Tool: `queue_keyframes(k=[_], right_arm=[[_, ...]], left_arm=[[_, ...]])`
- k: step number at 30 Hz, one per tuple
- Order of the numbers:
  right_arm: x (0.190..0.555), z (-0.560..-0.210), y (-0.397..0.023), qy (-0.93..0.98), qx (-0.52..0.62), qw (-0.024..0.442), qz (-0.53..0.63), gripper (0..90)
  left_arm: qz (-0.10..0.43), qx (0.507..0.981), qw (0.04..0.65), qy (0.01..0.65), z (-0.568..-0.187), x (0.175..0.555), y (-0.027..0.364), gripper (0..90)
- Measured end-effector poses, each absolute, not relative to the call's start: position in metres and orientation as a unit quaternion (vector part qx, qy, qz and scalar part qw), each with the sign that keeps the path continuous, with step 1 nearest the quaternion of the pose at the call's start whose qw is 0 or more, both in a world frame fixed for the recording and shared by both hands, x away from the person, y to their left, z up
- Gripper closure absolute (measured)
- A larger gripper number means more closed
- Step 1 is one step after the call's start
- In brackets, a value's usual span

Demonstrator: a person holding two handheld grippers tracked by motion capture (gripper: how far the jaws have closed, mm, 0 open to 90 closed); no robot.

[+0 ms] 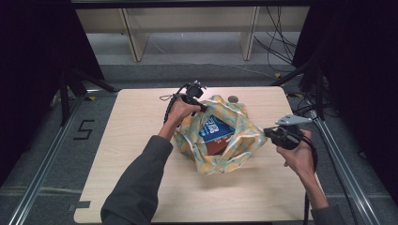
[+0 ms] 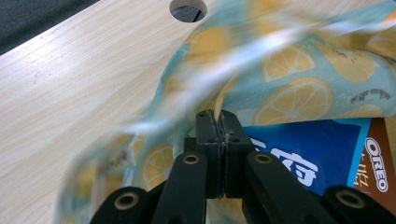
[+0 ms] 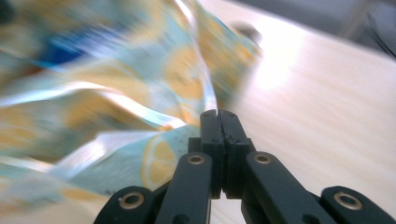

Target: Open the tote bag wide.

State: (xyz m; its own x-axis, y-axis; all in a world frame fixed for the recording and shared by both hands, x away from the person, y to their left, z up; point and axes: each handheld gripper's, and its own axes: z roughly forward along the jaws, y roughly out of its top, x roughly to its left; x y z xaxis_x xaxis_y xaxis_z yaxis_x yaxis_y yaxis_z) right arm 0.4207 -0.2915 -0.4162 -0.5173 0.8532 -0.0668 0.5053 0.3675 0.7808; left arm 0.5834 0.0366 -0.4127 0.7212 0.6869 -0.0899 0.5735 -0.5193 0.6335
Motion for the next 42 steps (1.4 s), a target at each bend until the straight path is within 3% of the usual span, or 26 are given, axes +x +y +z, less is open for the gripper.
queue_keyframes(k=[3, 8, 12, 14, 16, 20, 24, 27, 30, 33, 36, 42], right_arm=[[0.437, -0.450, -0.315, 0.797, 0.462, 0.241, 0.307, 90.0], [0.459, -0.487, -0.326, 0.807, 0.481, 0.201, 0.277, 90.0], [0.460, -0.491, -0.318, 0.823, 0.465, 0.193, 0.262, 84.4], [0.459, -0.487, -0.316, 0.823, 0.474, 0.185, 0.252, 89.9], [0.460, -0.490, -0.321, 0.831, 0.475, 0.195, 0.216, 90.0], [0.457, -0.484, -0.327, 0.815, 0.487, 0.192, 0.250, 88.9], [0.447, -0.441, -0.312, 0.794, 0.458, 0.224, 0.330, 80.4], [0.442, -0.418, -0.291, 0.783, 0.429, 0.211, 0.397, 78.2], [0.440, -0.413, -0.266, 0.799, 0.396, 0.202, 0.404, 76.3], [0.440, -0.414, -0.251, 0.802, 0.386, 0.198, 0.411, 73.8], [0.439, -0.413, -0.252, 0.800, 0.383, 0.198, 0.417, 71.8], [0.430, -0.408, -0.261, 0.795, 0.397, 0.181, 0.422, 67.2]], left_arm=[[0.087, 0.864, 0.335, 0.366, -0.413, 0.584, 0.034, 88.5], [0.085, 0.871, 0.326, 0.358, -0.414, 0.587, 0.036, 88.3], [0.085, 0.871, 0.322, 0.361, -0.415, 0.588, 0.037, 87.9], [0.085, 0.864, 0.334, 0.368, -0.413, 0.588, 0.039, 88.2], [0.082, 0.866, 0.330, 0.367, -0.412, 0.588, 0.042, 88.4], [0.086, 0.866, 0.333, 0.363, -0.411, 0.587, 0.041, 86.3], [0.104, 0.867, 0.319, 0.370, -0.416, 0.589, 0.037, 78.5], [0.110, 0.862, 0.315, 0.381, -0.427, 0.591, 0.035, 73.5], [0.107, 0.863, 0.317, 0.378, -0.427, 0.588, 0.035, 68.0], [0.104, 0.861, 0.331, 0.372, -0.412, 0.577, 0.038, 52.2], [0.102, 0.859, 0.348, 0.362, -0.392, 0.562, 0.048, 43.7], [0.094, 0.837, 0.394, 0.368, -0.372, 0.530, 0.072, 35.8]])
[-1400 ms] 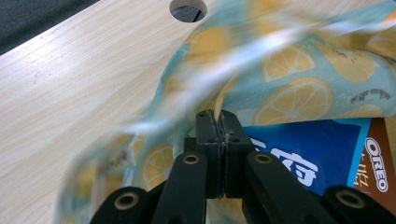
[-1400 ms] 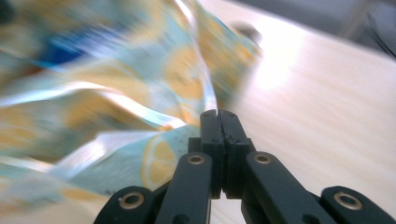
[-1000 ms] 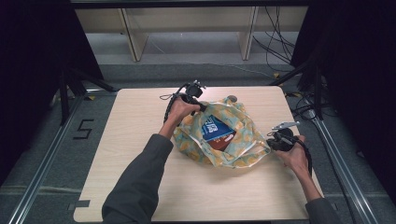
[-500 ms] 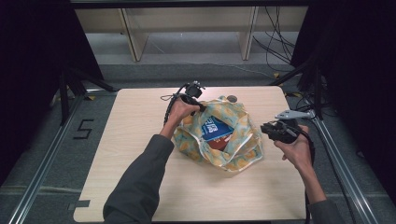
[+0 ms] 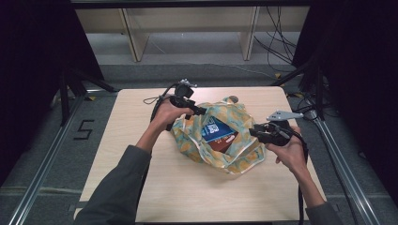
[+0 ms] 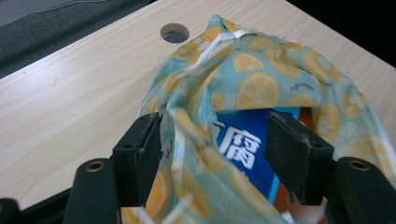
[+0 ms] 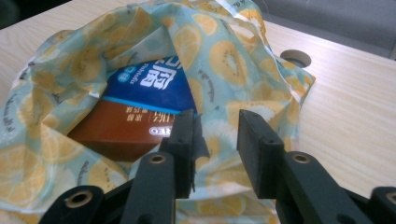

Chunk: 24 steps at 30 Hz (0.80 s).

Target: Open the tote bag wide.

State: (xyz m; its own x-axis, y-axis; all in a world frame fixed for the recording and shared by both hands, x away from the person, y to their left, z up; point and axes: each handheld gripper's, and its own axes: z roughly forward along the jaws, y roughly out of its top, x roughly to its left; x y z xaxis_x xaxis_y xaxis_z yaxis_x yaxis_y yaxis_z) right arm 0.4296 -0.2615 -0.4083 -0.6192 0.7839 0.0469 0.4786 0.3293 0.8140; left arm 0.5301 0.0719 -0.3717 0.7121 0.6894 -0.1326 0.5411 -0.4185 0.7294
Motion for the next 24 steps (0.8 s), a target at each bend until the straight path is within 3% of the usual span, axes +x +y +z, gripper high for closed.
queue_keyframes(k=[9, 19, 24], right_arm=[[0.424, -0.410, -0.275, 0.791, 0.403, 0.180, 0.423, 60.0], [0.409, -0.422, -0.280, 0.787, 0.411, 0.178, 0.424, 45.7], [0.402, -0.427, -0.282, 0.793, 0.411, 0.176, 0.413, 42.8]], left_arm=[[0.116, 0.828, 0.406, 0.369, -0.373, 0.493, 0.099, 33.9], [0.138, 0.810, 0.434, 0.369, -0.393, 0.436, 0.120, 29.3], [0.137, 0.803, 0.447, 0.370, -0.408, 0.405, 0.128, 27.9]])
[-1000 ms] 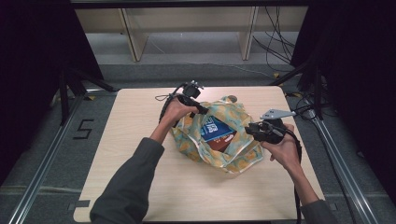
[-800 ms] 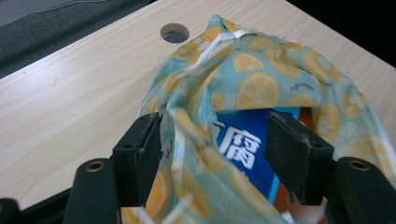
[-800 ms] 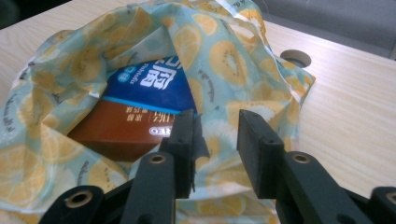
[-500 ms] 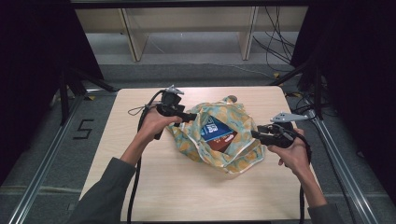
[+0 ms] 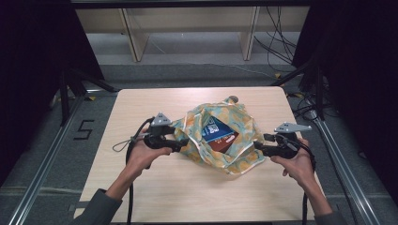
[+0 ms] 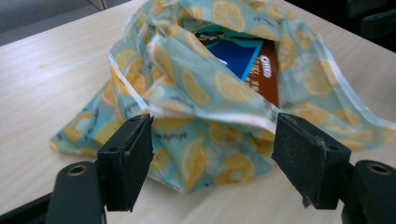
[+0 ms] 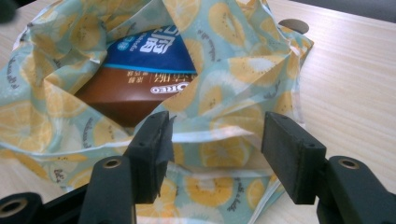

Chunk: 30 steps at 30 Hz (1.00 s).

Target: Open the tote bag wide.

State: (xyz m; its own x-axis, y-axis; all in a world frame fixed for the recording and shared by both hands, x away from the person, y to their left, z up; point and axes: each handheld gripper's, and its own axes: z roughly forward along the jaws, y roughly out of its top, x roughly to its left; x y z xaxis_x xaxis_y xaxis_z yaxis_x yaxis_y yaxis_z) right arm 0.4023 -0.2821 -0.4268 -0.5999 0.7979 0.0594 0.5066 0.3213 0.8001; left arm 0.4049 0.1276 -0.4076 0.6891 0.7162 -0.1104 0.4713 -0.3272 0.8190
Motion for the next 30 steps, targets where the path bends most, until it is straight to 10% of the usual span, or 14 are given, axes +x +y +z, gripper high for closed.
queue_keyframes(k=[30], right_arm=[[0.358, -0.450, -0.275, 0.795, 0.411, 0.161, 0.417, 31.6]], left_arm=[[0.160, 0.814, 0.437, 0.346, -0.475, 0.327, 0.145, 15.7]])
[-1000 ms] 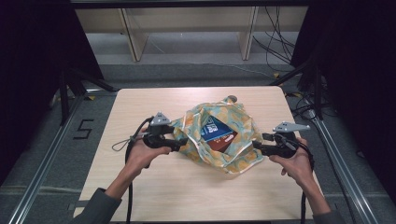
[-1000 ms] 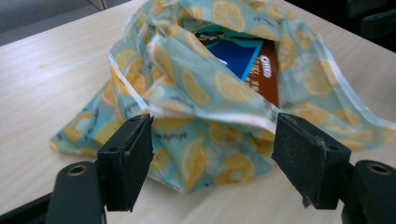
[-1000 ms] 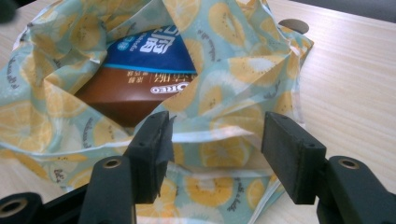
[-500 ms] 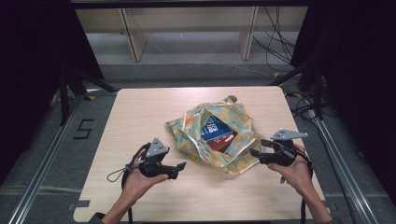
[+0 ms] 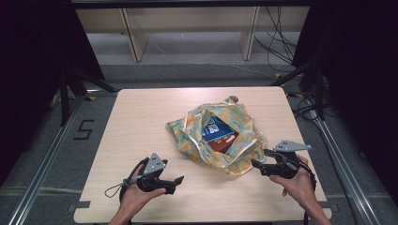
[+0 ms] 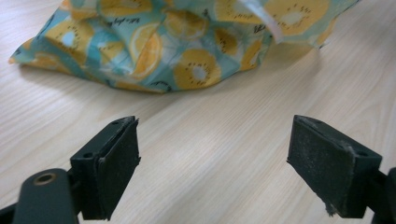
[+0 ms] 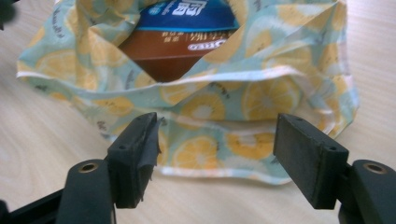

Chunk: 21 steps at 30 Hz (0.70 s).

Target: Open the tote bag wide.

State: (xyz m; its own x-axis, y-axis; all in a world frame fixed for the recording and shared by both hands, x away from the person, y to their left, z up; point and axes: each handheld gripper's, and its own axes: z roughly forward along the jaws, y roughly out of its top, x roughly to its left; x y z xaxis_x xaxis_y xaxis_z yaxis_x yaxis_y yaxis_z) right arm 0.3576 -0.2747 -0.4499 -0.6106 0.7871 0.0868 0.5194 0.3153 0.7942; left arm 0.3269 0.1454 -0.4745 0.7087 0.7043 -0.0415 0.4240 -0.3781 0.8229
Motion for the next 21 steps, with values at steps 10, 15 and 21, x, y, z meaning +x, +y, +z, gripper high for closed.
queue_keyframes(k=[10, 15, 21], right_arm=[[0.331, -0.466, -0.272, 0.793, 0.425, 0.145, 0.412, 30.3], [0.321, -0.473, -0.271, 0.798, 0.416, 0.137, 0.413, 28.7], [0.311, -0.480, -0.270, 0.801, 0.428, 0.122, 0.401, 26.4]], left_arm=[[0.159, 0.810, 0.428, 0.370, -0.489, 0.316, 0.160, 15.7], [0.152, 0.814, 0.421, 0.371, -0.494, 0.312, 0.166, 15.7], [0.158, 0.809, 0.420, 0.380, -0.497, 0.306, 0.171, 15.7]])
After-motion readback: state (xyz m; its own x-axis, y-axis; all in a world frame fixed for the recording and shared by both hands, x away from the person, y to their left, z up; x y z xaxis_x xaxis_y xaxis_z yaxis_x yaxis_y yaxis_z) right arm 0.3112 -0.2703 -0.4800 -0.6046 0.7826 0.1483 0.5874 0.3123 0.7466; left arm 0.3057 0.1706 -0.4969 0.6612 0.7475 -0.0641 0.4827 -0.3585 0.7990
